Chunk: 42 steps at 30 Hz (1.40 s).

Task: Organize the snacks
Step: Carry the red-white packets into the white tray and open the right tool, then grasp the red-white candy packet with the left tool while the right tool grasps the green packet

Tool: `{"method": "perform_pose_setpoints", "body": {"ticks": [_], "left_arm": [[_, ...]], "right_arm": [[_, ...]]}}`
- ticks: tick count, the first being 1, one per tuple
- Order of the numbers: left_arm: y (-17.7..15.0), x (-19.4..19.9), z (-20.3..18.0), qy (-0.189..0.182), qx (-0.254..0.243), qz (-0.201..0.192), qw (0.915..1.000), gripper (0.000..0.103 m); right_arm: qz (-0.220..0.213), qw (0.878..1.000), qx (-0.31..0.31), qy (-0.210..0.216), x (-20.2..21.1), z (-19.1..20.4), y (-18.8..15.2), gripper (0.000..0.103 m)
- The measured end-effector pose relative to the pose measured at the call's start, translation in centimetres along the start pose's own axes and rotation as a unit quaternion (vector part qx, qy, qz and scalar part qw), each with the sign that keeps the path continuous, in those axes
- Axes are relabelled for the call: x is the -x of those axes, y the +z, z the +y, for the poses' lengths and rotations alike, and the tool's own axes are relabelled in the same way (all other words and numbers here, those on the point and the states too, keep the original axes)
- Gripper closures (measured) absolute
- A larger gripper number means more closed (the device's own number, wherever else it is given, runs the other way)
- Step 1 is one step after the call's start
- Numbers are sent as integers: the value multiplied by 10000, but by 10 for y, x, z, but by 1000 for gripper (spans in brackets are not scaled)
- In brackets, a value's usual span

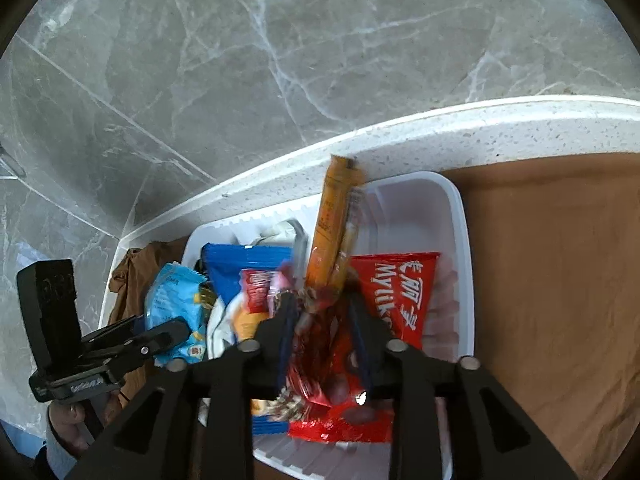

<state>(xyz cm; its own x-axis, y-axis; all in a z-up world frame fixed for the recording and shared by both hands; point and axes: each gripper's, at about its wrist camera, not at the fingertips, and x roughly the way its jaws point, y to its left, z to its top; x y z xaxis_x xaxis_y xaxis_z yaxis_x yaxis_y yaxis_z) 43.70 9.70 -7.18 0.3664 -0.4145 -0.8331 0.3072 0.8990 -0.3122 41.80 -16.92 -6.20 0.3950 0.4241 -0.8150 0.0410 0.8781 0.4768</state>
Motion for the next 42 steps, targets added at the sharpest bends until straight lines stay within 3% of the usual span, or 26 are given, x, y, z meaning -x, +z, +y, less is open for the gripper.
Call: {"method": "perform_pose_setpoints", "body": {"ticks": [3, 11, 15, 21, 30, 35, 42], "left_arm": [[3, 9, -7, 170, -183, -176, 9995, 43], [0, 39, -16, 375, -341, -491, 9975, 43], [-17, 59, -26, 307, -371, -585, 9971, 43], [-69, 89, -39, 136, -294, -543, 9980, 43], [-176, 109, -75, -58, -348, -26, 9994, 42], [-235, 108, -100, -204, -412, 339, 9984, 42], [-281, 94, -124, -252, -483, 630, 9965, 42]], "right_arm": [[-250, 9996, 32, -110, 19, -1, -2, 51], [-594, 9981, 102, -115, 65, 4, -14, 51], [-605, 9978, 276, -75, 93, 7, -41, 50], [-390, 9964, 742, -97, 122, 19, -97, 50], [186, 9895, 1434, -37, 149, 38, -202, 49], [479, 9799, 1939, 20, 157, 49, -254, 48], [809, 9621, 2602, -121, 153, 63, -313, 46]]}}
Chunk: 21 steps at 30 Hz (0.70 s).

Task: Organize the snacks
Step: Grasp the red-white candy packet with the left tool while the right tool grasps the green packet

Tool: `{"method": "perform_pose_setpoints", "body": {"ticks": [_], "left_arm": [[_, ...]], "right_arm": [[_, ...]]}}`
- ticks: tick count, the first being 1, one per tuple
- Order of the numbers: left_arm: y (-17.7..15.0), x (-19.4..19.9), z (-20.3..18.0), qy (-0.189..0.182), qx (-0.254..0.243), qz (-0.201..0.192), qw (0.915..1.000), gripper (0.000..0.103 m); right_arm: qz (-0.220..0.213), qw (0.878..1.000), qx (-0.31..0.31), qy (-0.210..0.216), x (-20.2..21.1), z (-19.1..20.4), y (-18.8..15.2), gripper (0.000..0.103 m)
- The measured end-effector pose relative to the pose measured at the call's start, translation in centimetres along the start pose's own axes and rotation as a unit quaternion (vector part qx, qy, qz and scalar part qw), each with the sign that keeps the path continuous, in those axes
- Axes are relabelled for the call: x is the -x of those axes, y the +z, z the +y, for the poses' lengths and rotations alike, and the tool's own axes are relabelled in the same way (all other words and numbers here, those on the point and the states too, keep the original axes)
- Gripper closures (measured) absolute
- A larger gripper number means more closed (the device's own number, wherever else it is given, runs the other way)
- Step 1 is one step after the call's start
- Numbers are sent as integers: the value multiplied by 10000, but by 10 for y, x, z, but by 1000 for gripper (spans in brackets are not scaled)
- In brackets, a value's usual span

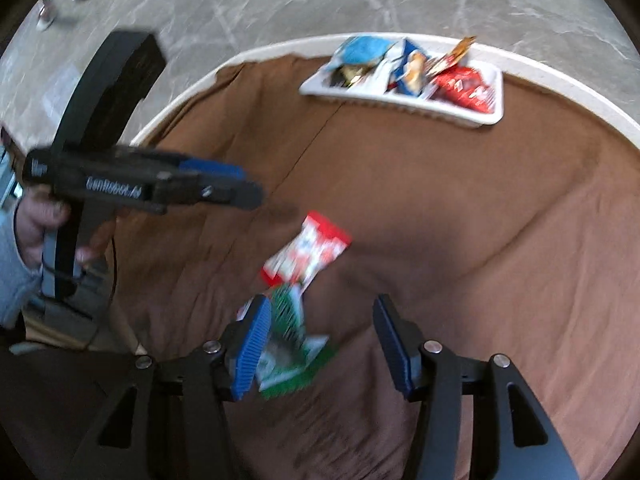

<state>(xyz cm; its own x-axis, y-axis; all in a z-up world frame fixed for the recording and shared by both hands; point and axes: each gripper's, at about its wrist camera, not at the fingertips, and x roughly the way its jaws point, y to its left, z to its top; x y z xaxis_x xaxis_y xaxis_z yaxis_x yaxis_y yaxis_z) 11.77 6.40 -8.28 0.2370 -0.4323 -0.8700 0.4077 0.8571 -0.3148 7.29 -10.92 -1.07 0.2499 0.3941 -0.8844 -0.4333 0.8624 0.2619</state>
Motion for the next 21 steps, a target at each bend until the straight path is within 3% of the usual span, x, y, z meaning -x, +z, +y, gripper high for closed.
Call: {"method": "perform_pose_setpoints", "body": {"ticks": [8, 15, 21], "left_arm": [[-20, -15, -19, -8, -92, 140, 9999, 42], [-11, -22, -20, -35, -114, 163, 9998, 42], [-7, -29, -25, -43, -198, 222, 9995, 42]], "right_arm": [[-36, 9954, 894, -355, -6, 30, -19, 46], [-67, 9712, 2231, -840, -13, 67, -28, 45], [45, 9583, 2681, -992, -24, 77, -36, 45]]}}
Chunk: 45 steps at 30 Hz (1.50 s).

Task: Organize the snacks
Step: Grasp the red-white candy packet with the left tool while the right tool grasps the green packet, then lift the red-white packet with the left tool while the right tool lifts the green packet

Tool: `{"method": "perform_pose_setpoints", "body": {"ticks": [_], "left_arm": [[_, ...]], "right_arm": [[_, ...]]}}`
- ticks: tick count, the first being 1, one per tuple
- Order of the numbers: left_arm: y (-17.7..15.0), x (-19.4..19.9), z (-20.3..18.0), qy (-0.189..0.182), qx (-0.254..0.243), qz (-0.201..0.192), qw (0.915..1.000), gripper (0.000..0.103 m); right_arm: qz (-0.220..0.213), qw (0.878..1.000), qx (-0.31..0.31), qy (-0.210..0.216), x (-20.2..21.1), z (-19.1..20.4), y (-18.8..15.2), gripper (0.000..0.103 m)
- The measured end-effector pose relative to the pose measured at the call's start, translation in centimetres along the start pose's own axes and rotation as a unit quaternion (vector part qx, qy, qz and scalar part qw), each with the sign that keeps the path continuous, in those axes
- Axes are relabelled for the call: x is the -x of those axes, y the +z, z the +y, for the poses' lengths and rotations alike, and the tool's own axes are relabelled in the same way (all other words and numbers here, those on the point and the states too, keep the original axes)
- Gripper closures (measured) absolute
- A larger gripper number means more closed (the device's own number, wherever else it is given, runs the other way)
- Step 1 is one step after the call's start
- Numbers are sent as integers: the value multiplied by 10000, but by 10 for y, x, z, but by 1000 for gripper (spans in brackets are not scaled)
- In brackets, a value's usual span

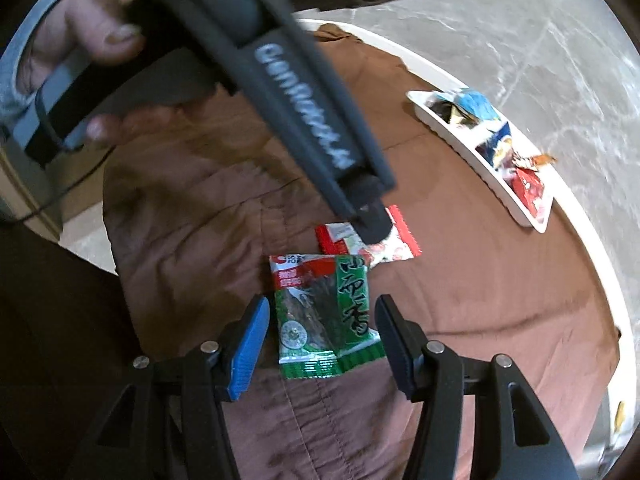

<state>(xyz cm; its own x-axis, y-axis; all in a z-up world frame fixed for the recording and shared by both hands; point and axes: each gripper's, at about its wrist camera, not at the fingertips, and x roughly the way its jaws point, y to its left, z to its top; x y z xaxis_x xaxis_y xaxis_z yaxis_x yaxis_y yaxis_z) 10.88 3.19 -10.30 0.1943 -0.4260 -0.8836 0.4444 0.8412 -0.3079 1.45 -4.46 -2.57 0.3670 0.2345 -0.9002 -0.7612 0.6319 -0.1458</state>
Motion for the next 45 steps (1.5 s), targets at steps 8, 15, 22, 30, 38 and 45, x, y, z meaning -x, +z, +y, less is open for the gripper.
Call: {"method": "perform_pose_setpoints", "body": {"ticks": [8, 15, 22, 30, 38, 45], "left_arm": [[0, -10, -6, 2, -151, 88, 9998, 42], [2, -20, -14, 39, -270, 160, 9995, 42], [4, -31, -21, -51, -271, 193, 9994, 42], [7, -44, -24, -229, -215, 286, 9991, 64], [9, -49, -15, -536, 95, 278, 9981, 73], [17, -50, 4, -857, 1068, 284, 9902, 53]], "right_arm": [[34, 9999, 98, -124, -9, -2, -4, 63], [-144, 9997, -156, -91, 0, -9, -5, 83], [-144, 9988, -465, -3, 4, -17, -12, 83], [-186, 9970, -745, -16, 6, -21, -14, 83], [-220, 9955, -921, 7, 5, -27, -14, 83], [-189, 9947, -1012, 27, 2, -31, -16, 83]]}}
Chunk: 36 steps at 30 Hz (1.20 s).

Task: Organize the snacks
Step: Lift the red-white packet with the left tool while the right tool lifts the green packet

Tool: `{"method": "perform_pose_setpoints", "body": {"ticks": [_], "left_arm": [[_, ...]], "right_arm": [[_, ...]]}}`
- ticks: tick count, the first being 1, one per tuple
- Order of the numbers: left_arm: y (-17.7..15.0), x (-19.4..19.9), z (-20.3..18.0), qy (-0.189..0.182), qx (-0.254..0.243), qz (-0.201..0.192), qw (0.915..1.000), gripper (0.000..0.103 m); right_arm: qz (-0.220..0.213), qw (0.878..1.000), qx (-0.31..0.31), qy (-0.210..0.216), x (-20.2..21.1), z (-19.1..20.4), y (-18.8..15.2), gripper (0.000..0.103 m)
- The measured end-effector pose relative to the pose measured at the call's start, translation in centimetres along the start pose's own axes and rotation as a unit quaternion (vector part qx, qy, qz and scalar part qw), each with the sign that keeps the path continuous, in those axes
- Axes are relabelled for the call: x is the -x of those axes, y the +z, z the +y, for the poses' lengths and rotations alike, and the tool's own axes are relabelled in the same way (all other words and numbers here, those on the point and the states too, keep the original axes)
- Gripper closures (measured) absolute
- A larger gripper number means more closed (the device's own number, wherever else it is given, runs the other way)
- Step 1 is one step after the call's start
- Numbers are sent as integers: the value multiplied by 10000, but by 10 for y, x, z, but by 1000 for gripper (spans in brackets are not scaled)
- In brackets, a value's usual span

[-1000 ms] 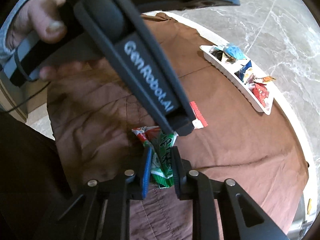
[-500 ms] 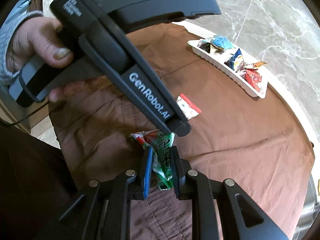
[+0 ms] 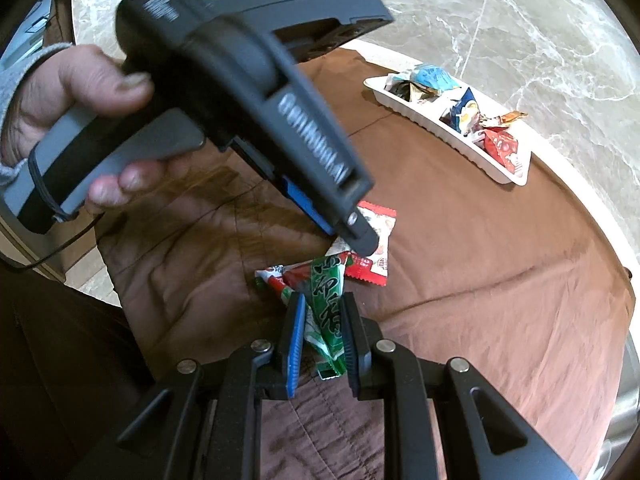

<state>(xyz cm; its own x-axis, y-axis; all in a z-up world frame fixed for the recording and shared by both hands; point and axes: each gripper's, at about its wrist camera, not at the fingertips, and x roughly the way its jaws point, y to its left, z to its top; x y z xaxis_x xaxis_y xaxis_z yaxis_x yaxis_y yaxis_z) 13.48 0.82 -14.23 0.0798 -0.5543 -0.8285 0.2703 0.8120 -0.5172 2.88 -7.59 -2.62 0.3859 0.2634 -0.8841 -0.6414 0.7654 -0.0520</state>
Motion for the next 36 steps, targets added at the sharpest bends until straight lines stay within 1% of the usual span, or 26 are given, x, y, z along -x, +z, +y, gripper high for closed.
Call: {"method": "perform_pose_setpoints", "body": {"ticks": [1, 2, 4, 8, 10, 12, 14, 15, 16, 20, 22, 25, 29, 31, 36], "left_arm": [[1, 1, -2, 148, -27, -66, 9999, 50], [3, 0, -4, 287, -40, -105, 9995, 50], [6, -3, -7, 293, -19, -113, 9995, 50], [9, -6, -15, 537, -121, -184, 9983, 50], [10, -9, -23, 674, -253, -192, 9972, 50], [9, -12, -30, 841, -488, -184, 9951, 52], [9, -17, -38, 1008, -761, -143, 9919, 63], [8, -19, -40, 1078, -844, -144, 9905, 64], [7, -20, -42, 1133, -930, -127, 9891, 70], [3, -23, -50, 1286, -1239, -128, 9838, 73], [-1, -23, -52, 1270, -1348, -120, 9826, 74], [-3, -21, -49, 1189, -1291, -153, 9844, 74], [-1, -11, -33, 995, -1059, -236, 9891, 74], [0, -4, -26, 896, -921, -289, 9913, 74], [5, 14, -13, 719, -640, -451, 9943, 74]], "right_arm": [[-1, 10000, -26, 16, -1, -1, 0, 83], [-3, 10000, -40, 18, -1, -2, 0, 83], [-8, 10000, -62, 20, -1, -2, 0, 83], [-18, 9999, -99, 28, -2, -5, -1, 83], [-24, 9999, -125, 38, -2, -7, -1, 83], [-29, 9999, -134, 43, -2, -7, -2, 82], [-34, 9999, -149, 44, -2, -8, -3, 82], [-37, 9998, -163, 49, -2, -9, -3, 82], [-39, 9998, -171, 53, -2, -10, -3, 82], [-47, 9997, -227, 74, -3, -13, -5, 81], [-55, 9996, -269, 93, -3, -15, -6, 80], [-66, 9994, -316, 140, -3, -17, -6, 80], [-68, 9988, -405, 249, -4, -22, -6, 80], [-59, 9979, -514, 378, -5, -27, -5, 80], [-65, 9943, -845, 652, -6, -43, -3, 85]]}}
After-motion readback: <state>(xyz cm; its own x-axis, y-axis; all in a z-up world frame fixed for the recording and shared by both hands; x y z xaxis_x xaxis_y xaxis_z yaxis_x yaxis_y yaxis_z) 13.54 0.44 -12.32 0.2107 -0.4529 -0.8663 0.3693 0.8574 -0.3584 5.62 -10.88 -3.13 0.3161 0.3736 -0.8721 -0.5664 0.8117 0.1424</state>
